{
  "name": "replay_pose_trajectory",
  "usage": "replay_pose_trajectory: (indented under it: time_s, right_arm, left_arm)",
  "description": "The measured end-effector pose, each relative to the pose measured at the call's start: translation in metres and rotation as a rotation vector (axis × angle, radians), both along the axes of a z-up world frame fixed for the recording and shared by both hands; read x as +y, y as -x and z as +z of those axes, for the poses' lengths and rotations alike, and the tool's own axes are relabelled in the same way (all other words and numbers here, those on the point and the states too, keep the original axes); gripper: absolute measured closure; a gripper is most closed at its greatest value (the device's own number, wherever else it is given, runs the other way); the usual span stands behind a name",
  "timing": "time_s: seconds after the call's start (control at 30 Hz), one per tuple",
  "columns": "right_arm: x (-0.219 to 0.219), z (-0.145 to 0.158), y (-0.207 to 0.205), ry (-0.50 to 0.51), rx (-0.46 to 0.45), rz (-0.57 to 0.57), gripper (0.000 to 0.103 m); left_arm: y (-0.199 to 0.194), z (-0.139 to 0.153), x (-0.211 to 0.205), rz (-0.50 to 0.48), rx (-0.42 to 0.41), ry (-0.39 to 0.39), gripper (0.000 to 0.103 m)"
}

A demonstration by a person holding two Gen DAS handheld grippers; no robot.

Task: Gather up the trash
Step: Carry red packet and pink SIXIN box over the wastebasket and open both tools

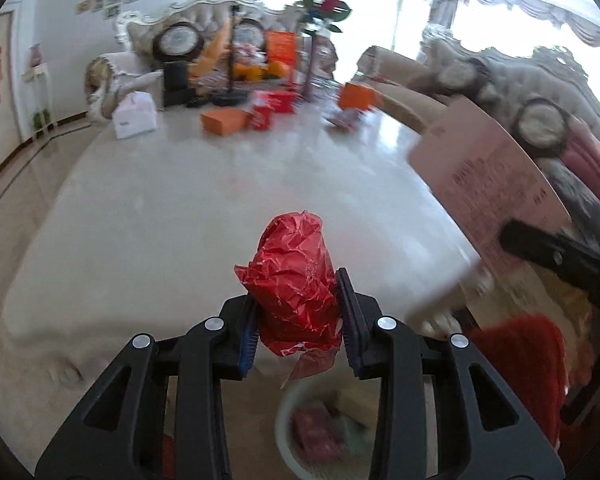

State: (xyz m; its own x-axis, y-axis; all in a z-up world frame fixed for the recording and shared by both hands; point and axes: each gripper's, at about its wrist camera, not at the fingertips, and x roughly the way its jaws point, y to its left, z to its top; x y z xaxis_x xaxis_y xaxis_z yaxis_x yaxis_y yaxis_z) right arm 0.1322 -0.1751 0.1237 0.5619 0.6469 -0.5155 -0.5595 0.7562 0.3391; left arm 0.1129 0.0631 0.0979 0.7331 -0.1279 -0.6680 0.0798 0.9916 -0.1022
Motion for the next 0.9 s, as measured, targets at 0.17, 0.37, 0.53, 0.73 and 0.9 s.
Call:
replay_pose_trajectory:
  time_s: [0.17,0.37,0.53,0.73,0.9]
  right_arm:
    - [-0.004,-0.036,0.046,0.116,0.019,-0.022,0.058]
    - [-0.001,-0.147,0.039,0.201,0.318,-0.057,0.058]
    - [0.002,-0.204,0.02,0.252,0.503,-0.079,0.058]
    - [0.005,-0.221,0.017,0.287,0.523,-0.086,0.058]
    - [0.01,-0.223,0.019,0.308,0.518,-0.08,0.058]
  left_arm:
    - [0.053,-0.051,-0.043,-0.095,0.091,-0.035,0.068]
    - [0.056,-0.145,-0.065,-0.104,0.267,0.034,0.068]
    - [0.048,-0.211,-0.075,-0.12,0.416,0.007,0.068]
    - [0.038,-0.226,-0.069,-0.094,0.458,0.021,0.068]
    - [0.041,-0.232,-0.076,-0.106,0.471,0.01,0.068]
